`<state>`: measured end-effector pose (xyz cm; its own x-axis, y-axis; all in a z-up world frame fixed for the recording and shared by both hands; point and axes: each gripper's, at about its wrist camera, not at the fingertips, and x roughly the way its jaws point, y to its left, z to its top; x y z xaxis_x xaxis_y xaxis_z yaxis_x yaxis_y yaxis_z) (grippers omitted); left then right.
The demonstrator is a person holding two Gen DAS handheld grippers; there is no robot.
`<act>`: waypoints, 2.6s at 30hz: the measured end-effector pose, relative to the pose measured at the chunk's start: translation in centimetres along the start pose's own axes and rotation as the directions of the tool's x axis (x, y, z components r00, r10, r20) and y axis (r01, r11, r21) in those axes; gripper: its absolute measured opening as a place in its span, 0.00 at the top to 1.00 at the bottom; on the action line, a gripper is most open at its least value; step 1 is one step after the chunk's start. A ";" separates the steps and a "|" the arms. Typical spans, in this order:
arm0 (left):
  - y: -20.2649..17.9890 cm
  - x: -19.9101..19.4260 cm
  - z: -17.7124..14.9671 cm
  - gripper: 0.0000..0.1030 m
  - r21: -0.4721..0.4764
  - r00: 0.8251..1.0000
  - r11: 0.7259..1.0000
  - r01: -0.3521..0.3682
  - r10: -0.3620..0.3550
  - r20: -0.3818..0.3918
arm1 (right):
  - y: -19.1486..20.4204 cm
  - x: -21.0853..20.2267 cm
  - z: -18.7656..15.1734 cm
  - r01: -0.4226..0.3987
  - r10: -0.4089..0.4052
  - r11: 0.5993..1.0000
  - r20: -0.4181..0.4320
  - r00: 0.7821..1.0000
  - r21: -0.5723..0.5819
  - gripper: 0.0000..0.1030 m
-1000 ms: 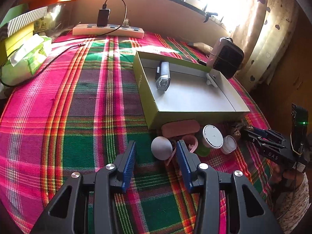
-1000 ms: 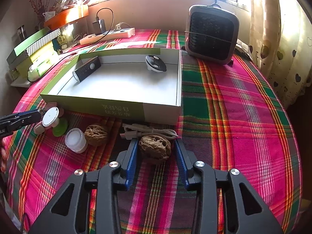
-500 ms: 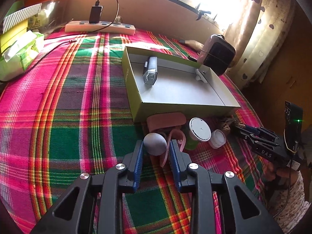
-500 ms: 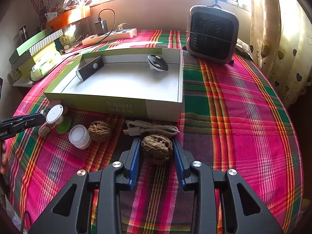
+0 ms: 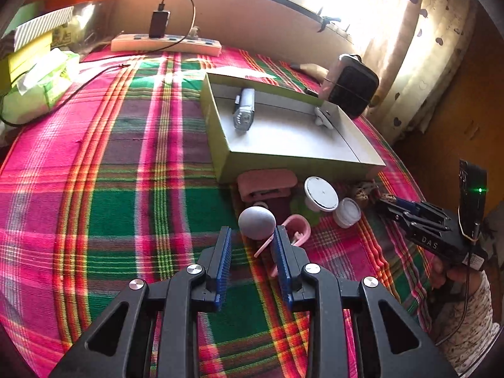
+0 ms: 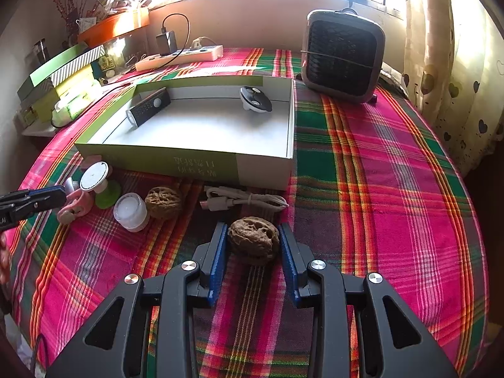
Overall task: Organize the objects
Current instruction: 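Close left tool on white egg-shaped ball while right tool grasps walnut, then carry ball in left tool into white box while right tool carries walnut there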
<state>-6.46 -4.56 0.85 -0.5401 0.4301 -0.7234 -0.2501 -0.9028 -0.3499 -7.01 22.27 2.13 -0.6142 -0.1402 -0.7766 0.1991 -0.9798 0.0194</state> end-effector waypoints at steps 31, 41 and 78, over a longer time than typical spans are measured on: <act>0.9 1.9 2.3 0.65 0.001 0.998 0.998 -0.055 0.055 -0.002 | 0.2 -0.1 -0.3 0.007 -0.007 1.000 -0.006 1.000 -0.016 0.67; 0.0 2.1 2.1 0.75 0.053 0.996 0.995 -0.085 0.086 -0.004 | 0.1 -0.2 -0.3 0.006 -0.006 1.000 -0.006 1.000 -0.015 0.67; -0.6 0.9 2.0 0.81 0.062 0.997 0.995 -0.078 0.076 0.029 | 0.2 -0.6 0.1 0.000 0.000 1.000 0.011 1.000 -0.013 0.68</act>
<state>-8.45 -3.66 1.63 -0.5803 0.3598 -0.7306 -0.2565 -0.9322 -0.2554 -6.68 22.17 2.64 -0.6226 -0.1422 -0.7695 0.2095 -0.9777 0.0111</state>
